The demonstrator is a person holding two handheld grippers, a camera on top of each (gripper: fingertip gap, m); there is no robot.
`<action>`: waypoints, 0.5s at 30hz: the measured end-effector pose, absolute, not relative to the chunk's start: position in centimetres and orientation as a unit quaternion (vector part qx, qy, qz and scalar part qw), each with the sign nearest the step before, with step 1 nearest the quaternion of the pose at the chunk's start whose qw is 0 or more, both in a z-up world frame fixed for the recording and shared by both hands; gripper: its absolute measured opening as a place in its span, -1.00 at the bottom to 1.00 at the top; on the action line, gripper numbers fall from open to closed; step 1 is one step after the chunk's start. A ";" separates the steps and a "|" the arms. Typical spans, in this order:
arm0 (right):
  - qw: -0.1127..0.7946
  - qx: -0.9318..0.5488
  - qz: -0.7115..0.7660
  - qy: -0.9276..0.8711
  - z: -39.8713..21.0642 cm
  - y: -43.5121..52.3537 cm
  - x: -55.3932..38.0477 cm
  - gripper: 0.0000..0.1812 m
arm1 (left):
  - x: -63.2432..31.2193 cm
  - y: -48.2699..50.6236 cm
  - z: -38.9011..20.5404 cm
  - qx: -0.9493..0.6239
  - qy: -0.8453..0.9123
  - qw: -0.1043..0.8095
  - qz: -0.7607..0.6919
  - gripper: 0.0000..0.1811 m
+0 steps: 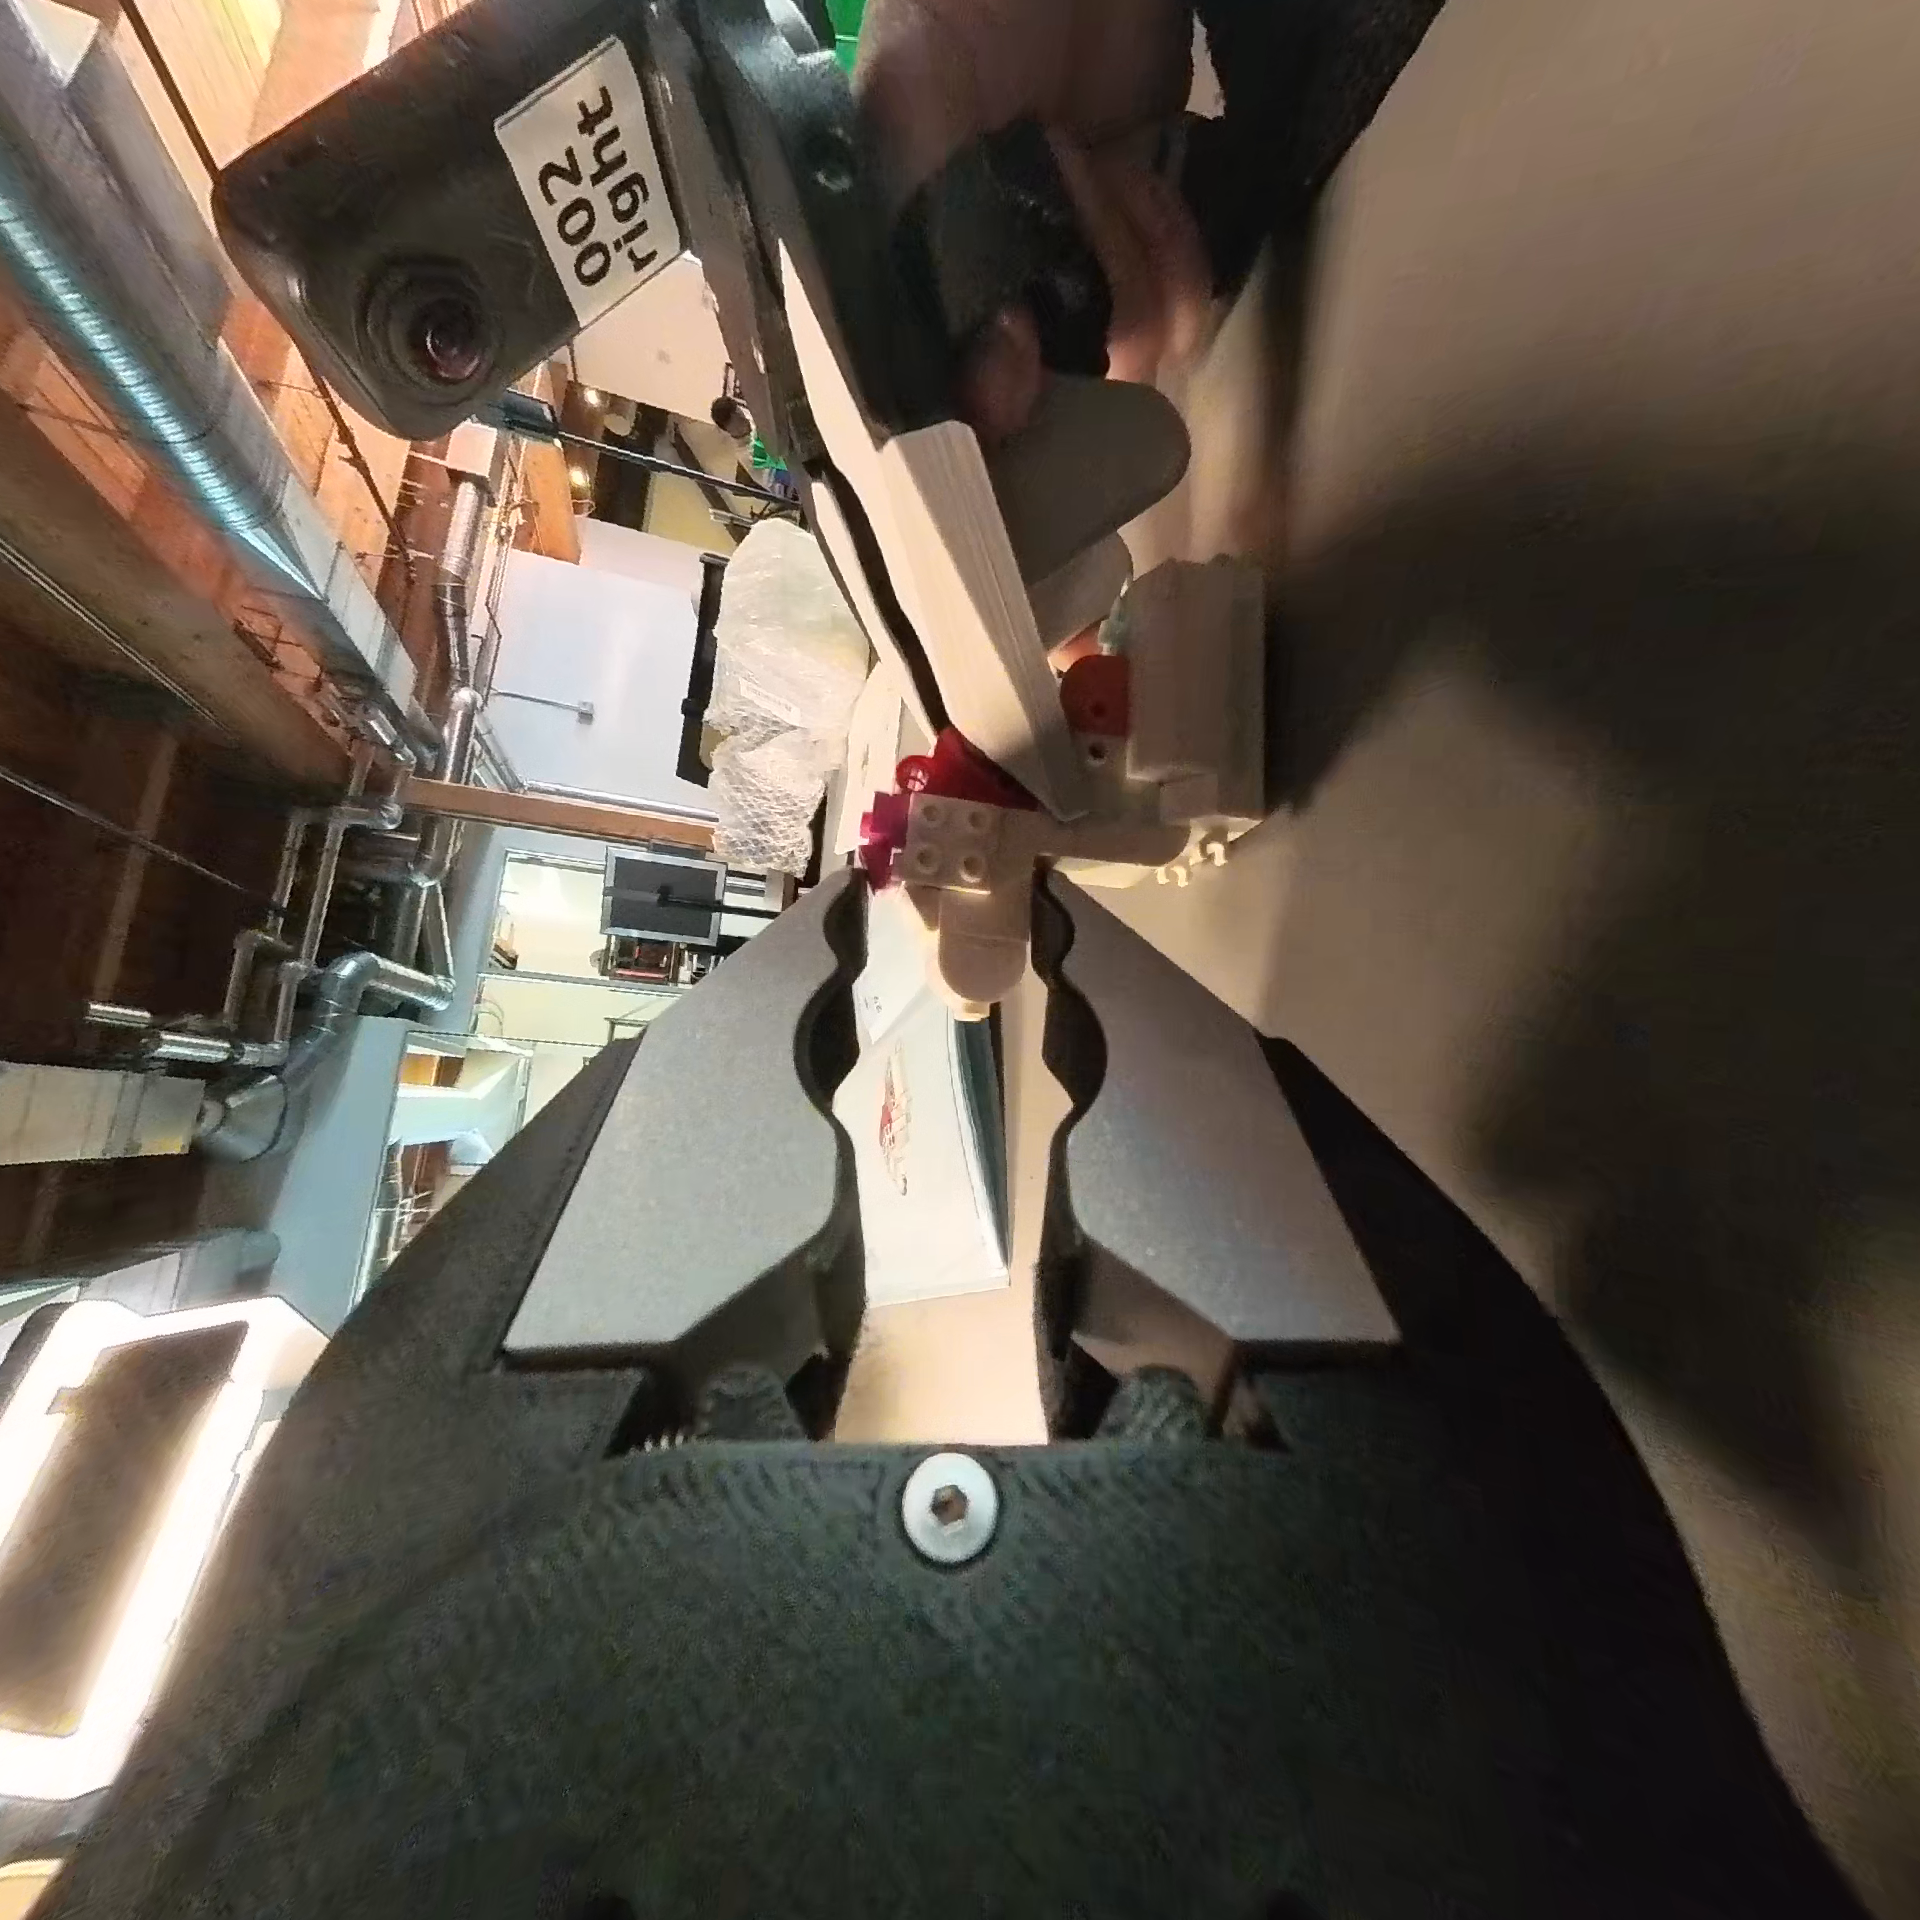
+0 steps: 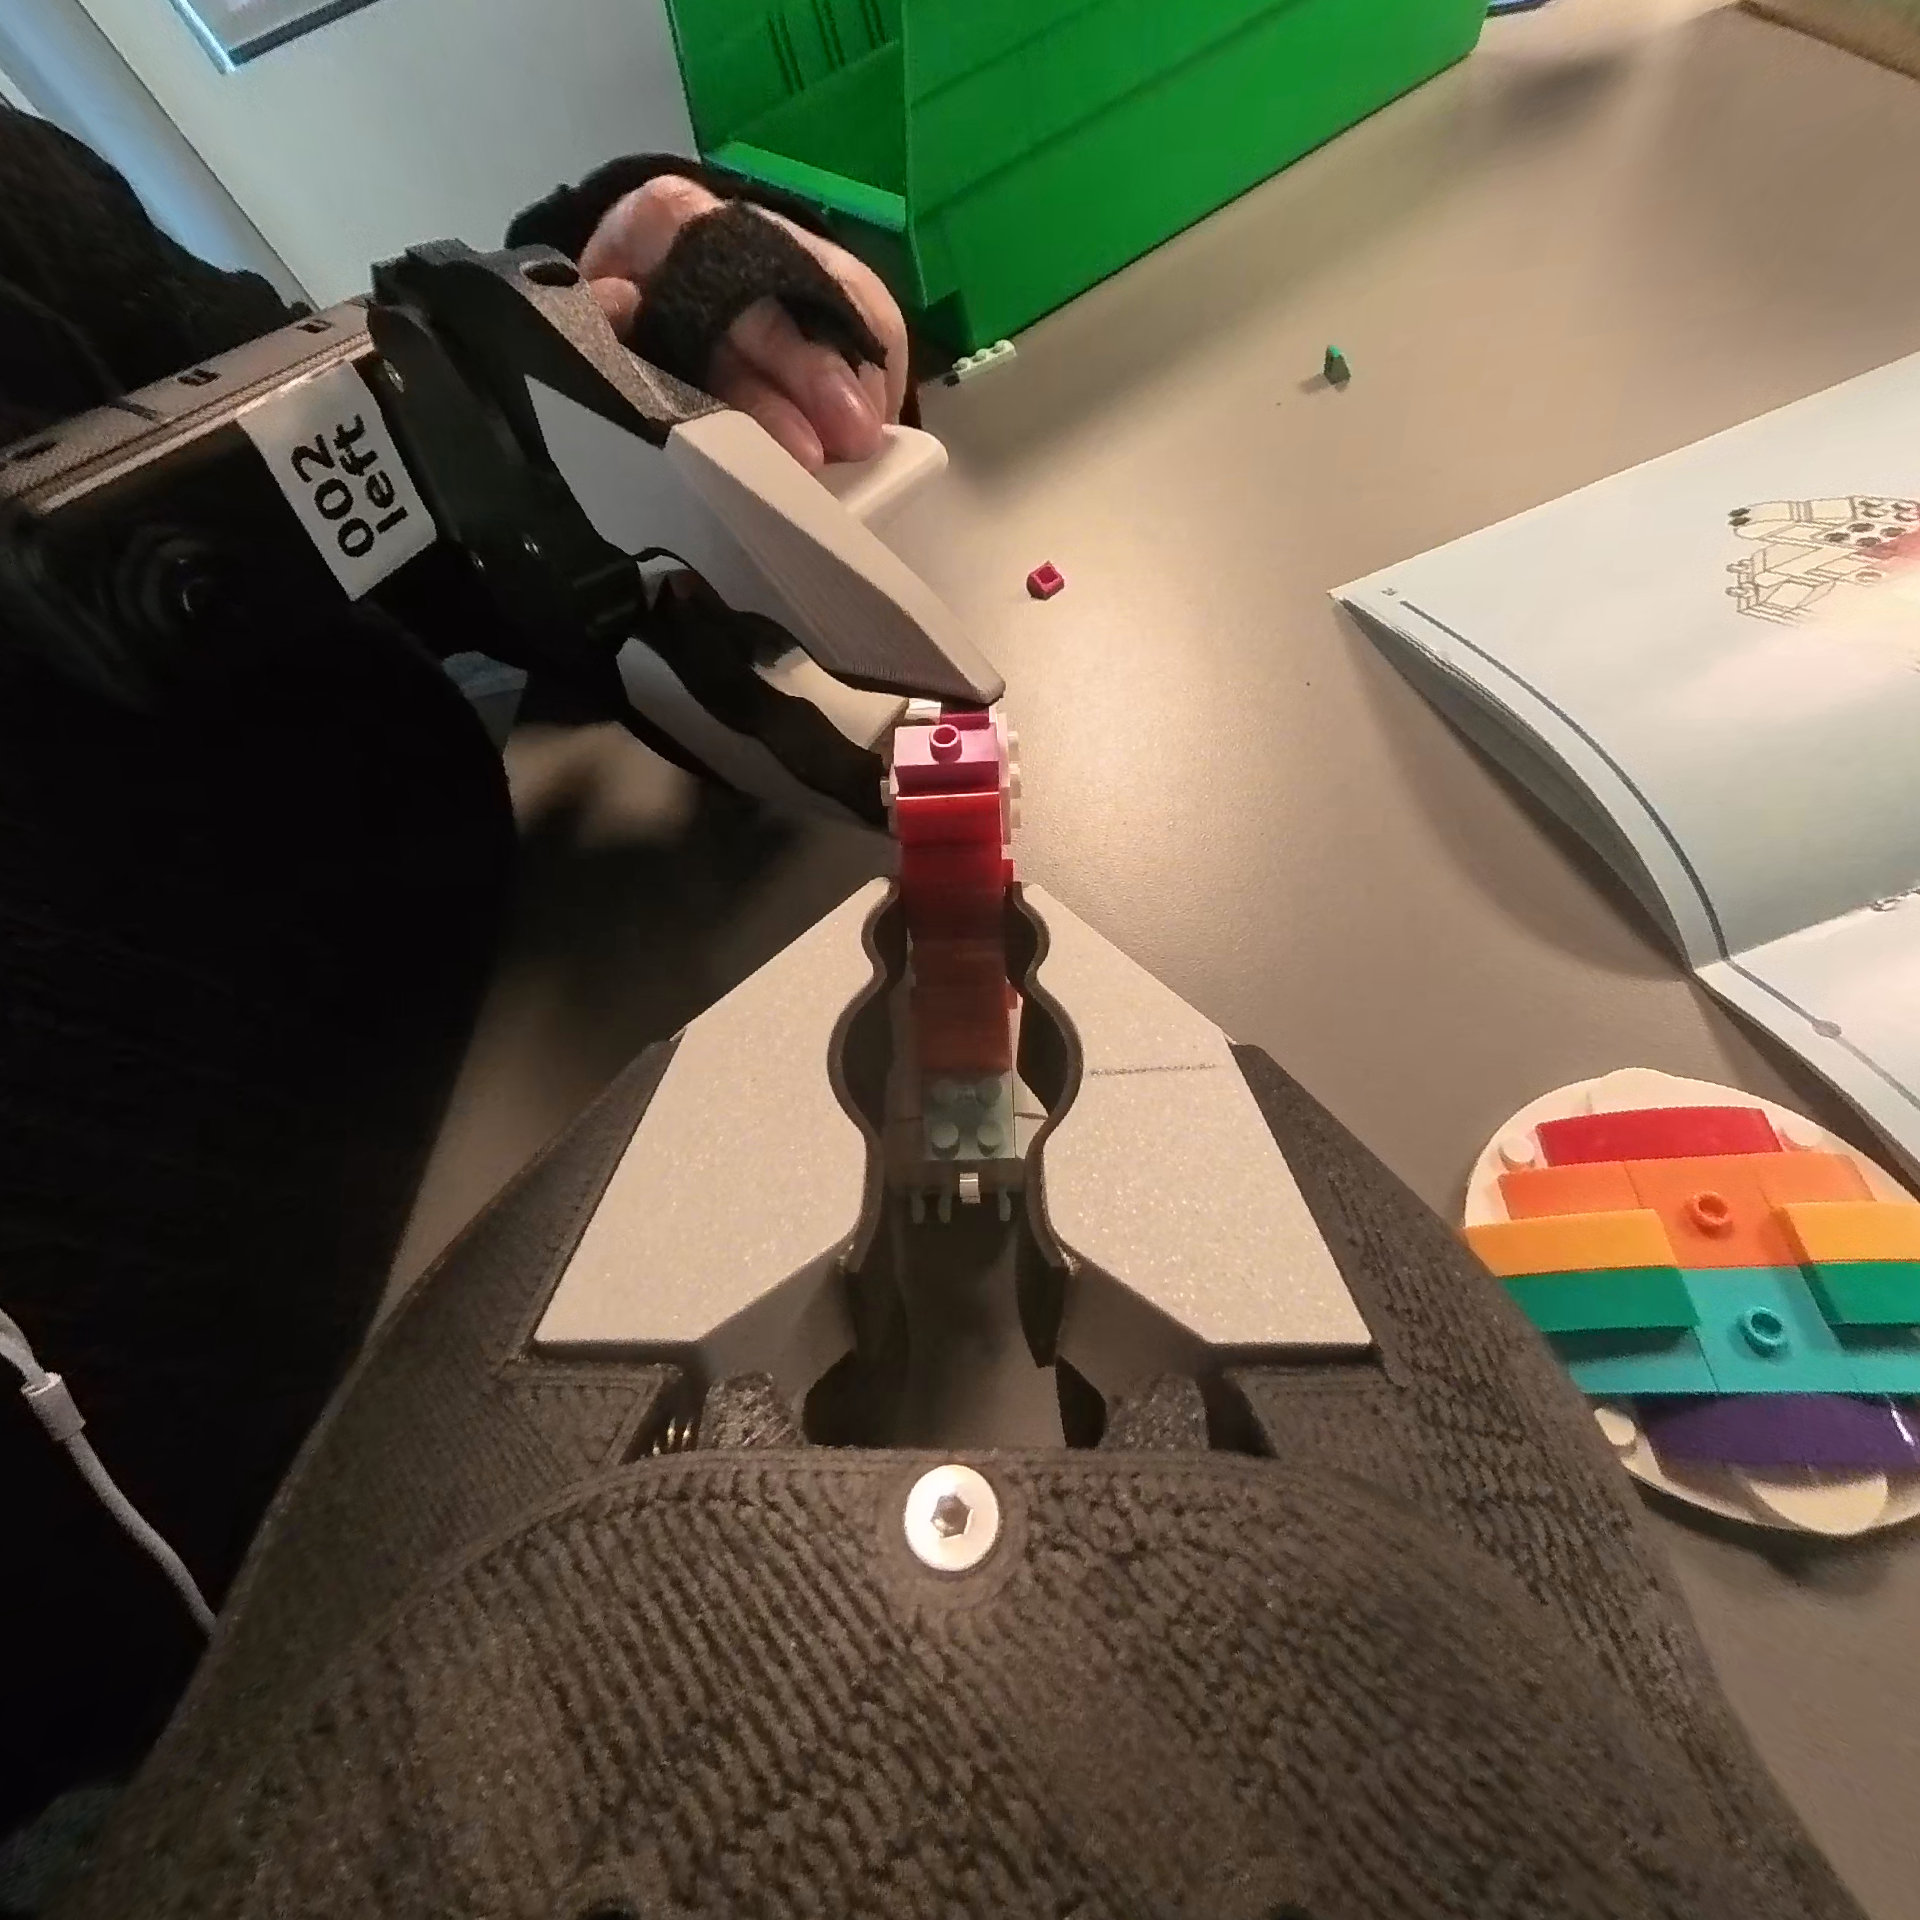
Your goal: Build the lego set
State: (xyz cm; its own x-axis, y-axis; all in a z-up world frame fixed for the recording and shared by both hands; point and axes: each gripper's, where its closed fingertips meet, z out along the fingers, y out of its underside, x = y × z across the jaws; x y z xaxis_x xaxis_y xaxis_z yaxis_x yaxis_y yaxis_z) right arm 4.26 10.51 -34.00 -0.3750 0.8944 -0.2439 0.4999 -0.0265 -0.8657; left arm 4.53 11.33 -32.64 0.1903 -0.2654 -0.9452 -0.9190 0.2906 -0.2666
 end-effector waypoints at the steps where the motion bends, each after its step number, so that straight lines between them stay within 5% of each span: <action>1: 0.201 -0.522 0.491 -0.668 -34.0 10.5 4.3 -0.81 | 4.5 11.3 -32.6 -0.522 0.568 0.567 0.289 -0.67; 15: 0.209 -0.522 0.488 -0.668 -34.0 10.7 4.2 -0.82 | 4.3 11.6 -32.6 -0.536 0.565 0.553 0.295 -0.69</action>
